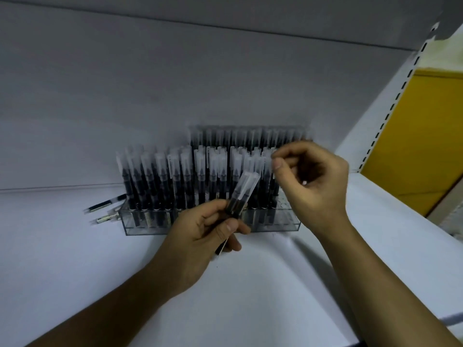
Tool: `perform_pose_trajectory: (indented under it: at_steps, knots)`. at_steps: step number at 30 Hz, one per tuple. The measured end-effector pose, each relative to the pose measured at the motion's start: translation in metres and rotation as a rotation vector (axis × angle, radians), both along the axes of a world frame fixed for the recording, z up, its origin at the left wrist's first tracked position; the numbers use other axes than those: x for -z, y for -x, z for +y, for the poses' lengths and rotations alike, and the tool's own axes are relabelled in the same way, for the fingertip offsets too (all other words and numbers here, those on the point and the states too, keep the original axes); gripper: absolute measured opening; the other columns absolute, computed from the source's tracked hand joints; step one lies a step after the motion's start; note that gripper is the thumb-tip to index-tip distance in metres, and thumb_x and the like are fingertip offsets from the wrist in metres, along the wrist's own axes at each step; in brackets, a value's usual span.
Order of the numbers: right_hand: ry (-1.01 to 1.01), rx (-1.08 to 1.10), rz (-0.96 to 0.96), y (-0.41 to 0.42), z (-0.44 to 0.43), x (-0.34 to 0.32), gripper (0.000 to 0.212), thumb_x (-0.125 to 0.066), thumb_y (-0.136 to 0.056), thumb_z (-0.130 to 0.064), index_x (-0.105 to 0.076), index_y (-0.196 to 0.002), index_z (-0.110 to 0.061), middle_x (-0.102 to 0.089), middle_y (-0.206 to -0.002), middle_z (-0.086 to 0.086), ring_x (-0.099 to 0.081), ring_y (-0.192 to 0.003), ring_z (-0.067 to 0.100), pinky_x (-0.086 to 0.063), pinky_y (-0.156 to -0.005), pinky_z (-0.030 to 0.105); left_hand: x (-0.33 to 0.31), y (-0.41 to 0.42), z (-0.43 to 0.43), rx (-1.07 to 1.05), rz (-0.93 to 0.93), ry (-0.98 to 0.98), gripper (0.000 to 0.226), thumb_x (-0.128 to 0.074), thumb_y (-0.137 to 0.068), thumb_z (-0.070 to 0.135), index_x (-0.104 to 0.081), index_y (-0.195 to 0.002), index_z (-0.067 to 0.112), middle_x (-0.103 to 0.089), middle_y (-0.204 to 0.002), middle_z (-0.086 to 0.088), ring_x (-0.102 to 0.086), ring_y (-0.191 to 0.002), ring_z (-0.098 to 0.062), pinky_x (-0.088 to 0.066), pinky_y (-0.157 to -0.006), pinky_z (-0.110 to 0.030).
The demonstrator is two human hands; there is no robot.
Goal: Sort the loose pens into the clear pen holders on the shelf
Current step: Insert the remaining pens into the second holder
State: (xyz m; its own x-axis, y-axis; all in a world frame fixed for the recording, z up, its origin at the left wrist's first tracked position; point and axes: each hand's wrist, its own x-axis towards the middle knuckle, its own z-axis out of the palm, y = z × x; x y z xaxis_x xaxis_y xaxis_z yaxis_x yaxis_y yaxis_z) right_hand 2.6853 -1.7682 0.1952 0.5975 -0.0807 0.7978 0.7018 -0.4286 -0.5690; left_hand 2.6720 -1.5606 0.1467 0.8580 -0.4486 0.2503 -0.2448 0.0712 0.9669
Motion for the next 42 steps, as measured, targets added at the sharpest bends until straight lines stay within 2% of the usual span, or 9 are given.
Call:
perform_pose_trajectory:
  at_steps: [4, 10, 16, 20, 26, 29, 32, 36, 42]
  knots:
    - [0.007, -0.279, 0.211, 0.001, 0.005, 0.005, 0.018, -0.069, -0.091, -0.009, -0.074, -0.108, -0.008, -0.073, -0.083, 0.004, -0.040, -0.043, 0.027, -0.037, -0.040, 0.035, 0.000, -0.002, -0.001, -0.020, -0.038, 0.020, 0.026, -0.053, -0.091, 0.019, -0.064, -0.115, 0.020, -0.075, -0.091, -0.006, -0.066, -0.066, -0.015, -0.046, -0.053, -0.017]
    - [-0.017, -0.310, 0.248, 0.002, 0.009, 0.003, 0.024, -0.077, -0.086, -0.009, -0.074, -0.109, -0.014, -0.075, -0.080, 0.002, -0.043, -0.047, 0.041, -0.041, -0.039, 0.047, 0.000, -0.002, -0.001, -0.010, -0.030, 0.052, 0.023, -0.053, -0.094, 0.017, -0.064, -0.114, 0.019, -0.075, -0.094, -0.007, -0.070, -0.070, -0.019, -0.050, -0.055, -0.019]
    - [-0.190, -0.305, 0.170, 0.002, 0.004, -0.006, 0.022, -0.075, -0.084, -0.015, -0.074, -0.106, -0.011, -0.072, -0.080, 0.022, -0.046, -0.042, 0.038, -0.043, -0.039, 0.032, 0.007, -0.006, 0.002, -0.043, -0.065, 0.028, 0.025, -0.054, -0.096, 0.030, -0.065, -0.118, 0.028, -0.074, -0.092, -0.003, -0.069, -0.082, -0.015, -0.057, -0.070, -0.029]
    - [-0.294, -0.263, 0.148, 0.000, -0.006, -0.012, 0.020, -0.067, -0.087, -0.003, -0.072, -0.106, -0.004, -0.073, -0.079, 0.017, -0.052, -0.044, 0.015, -0.045, -0.043, 0.024, 0.010, -0.009, 0.002, -0.084, -0.103, 0.008, 0.028, -0.054, -0.097, 0.028, -0.066, -0.121, 0.032, -0.062, -0.074, 0.002, -0.054, -0.066, -0.016, -0.046, -0.058, -0.023]
    - [-0.539, -0.195, 0.182, -0.007, -0.016, -0.015, 0.026, -0.057, -0.085, -0.007, -0.075, -0.102, -0.011, -0.072, -0.077, 0.006, -0.059, -0.069, 0.025, -0.043, -0.057, 0.028, 0.008, -0.008, 0.000, -0.043, 0.025, 0.097, 0.029, -0.046, -0.101, 0.021, -0.070, -0.114, 0.031, -0.043, -0.066, -0.002, -0.032, -0.054, -0.011, -0.025, -0.046, -0.022]
    - [-0.577, -0.087, 0.163, -0.010, -0.021, -0.016, 0.030, -0.054, -0.084, -0.007, -0.075, -0.106, -0.008, -0.071, -0.078, 0.007, -0.061, -0.068, 0.024, -0.041, -0.051, 0.025, 0.008, -0.008, -0.001, -0.042, 0.090, 0.119, 0.047, -0.035, -0.103, 0.000, -0.072, -0.112, 0.028, -0.048, -0.068, -0.008, -0.035, -0.054, -0.013, -0.026, -0.047, -0.024]
    - [-0.578, 0.024, 0.109, -0.012, -0.025, -0.016, 0.030, -0.052, -0.092, -0.003, -0.072, -0.114, -0.005, -0.072, -0.081, 0.005, -0.066, -0.073, 0.019, -0.042, -0.050, 0.024, 0.008, -0.007, -0.001, -0.029, 0.090, 0.100, 0.046, -0.030, -0.102, -0.006, -0.066, -0.117, 0.019, -0.053, -0.068, -0.006, -0.037, -0.056, -0.015, -0.028, -0.049, -0.025]
    - [-0.519, 0.165, 0.046, -0.014, -0.031, -0.015, 0.021, -0.052, -0.103, -0.007, -0.066, -0.119, -0.008, -0.073, -0.086, 0.008, -0.070, -0.078, 0.017, -0.048, -0.060, 0.021, 0.008, -0.005, 0.000, 0.007, 0.060, 0.038, 0.042, -0.033, -0.102, -0.006, -0.067, -0.106, 0.020, -0.062, -0.075, -0.006, -0.049, -0.061, -0.018, -0.038, -0.052, -0.024]
    - [-0.270, 0.283, -0.027, -0.014, -0.028, -0.011, 0.022, -0.053, -0.104, -0.012, -0.063, -0.123, -0.008, -0.073, -0.099, 0.008, -0.071, -0.093, 0.020, -0.056, -0.067, 0.031, 0.010, -0.005, 0.000, 0.052, -0.041, 0.013, 0.025, -0.046, -0.092, 0.010, -0.062, -0.107, 0.023, -0.072, -0.096, -0.009, -0.071, -0.092, -0.027, -0.054, -0.072, -0.030]
